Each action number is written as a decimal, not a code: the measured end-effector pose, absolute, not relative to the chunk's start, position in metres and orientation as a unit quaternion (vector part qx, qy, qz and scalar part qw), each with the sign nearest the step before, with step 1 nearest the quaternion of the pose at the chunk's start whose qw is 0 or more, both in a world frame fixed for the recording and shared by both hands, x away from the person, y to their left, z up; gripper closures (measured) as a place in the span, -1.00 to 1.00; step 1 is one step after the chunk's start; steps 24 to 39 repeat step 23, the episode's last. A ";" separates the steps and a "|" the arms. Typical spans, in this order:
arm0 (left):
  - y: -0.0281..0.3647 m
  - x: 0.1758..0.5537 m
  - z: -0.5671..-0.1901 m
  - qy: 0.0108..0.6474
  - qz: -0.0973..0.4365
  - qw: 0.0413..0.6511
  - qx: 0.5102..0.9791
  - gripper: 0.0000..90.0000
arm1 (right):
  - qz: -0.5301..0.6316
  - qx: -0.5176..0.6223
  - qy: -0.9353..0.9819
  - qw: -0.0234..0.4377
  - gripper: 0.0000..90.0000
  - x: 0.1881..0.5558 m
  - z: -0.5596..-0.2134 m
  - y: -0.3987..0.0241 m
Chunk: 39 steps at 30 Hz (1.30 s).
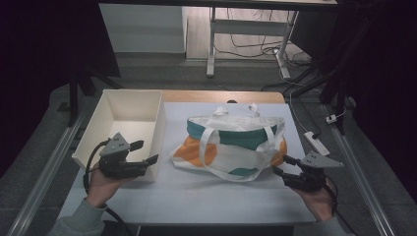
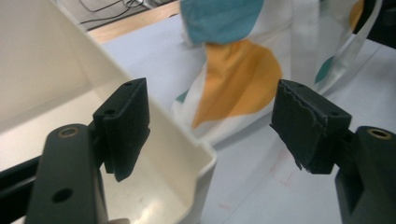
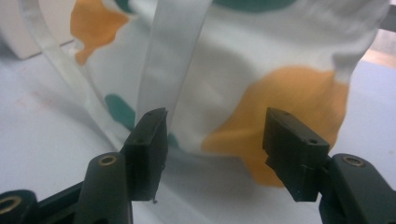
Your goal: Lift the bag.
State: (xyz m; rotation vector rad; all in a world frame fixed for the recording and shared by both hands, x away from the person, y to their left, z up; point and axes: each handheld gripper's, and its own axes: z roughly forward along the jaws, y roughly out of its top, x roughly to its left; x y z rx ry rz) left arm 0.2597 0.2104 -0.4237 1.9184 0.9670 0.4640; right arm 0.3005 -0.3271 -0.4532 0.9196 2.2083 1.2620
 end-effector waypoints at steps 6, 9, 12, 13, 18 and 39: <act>0.225 0.259 -0.441 0.420 0.177 0.446 0.770 -0.40 | 0.449 0.326 0.803 0.217 -0.11 0.299 -0.460 -0.327; 0.225 0.260 -0.448 0.424 0.171 0.440 0.773 -0.40 | 0.448 0.326 0.803 0.218 -0.11 0.300 -0.461 -0.327; 0.223 0.261 -0.452 0.424 0.166 0.435 0.777 -0.42 | 0.446 0.325 0.804 0.220 -0.11 0.300 -0.462 -0.326; 0.223 0.262 -0.453 0.423 0.165 0.434 0.778 -0.43 | 0.446 0.325 0.804 0.220 -0.11 0.300 -0.463 -0.326; 0.221 0.263 -0.454 0.423 0.160 0.434 0.779 -0.43 | 0.446 0.325 0.804 0.221 -0.11 0.300 -0.464 -0.327; 0.220 0.263 -0.455 0.423 0.159 0.434 0.780 -0.43 | 0.441 0.318 0.808 0.226 -0.11 0.300 -0.463 -0.325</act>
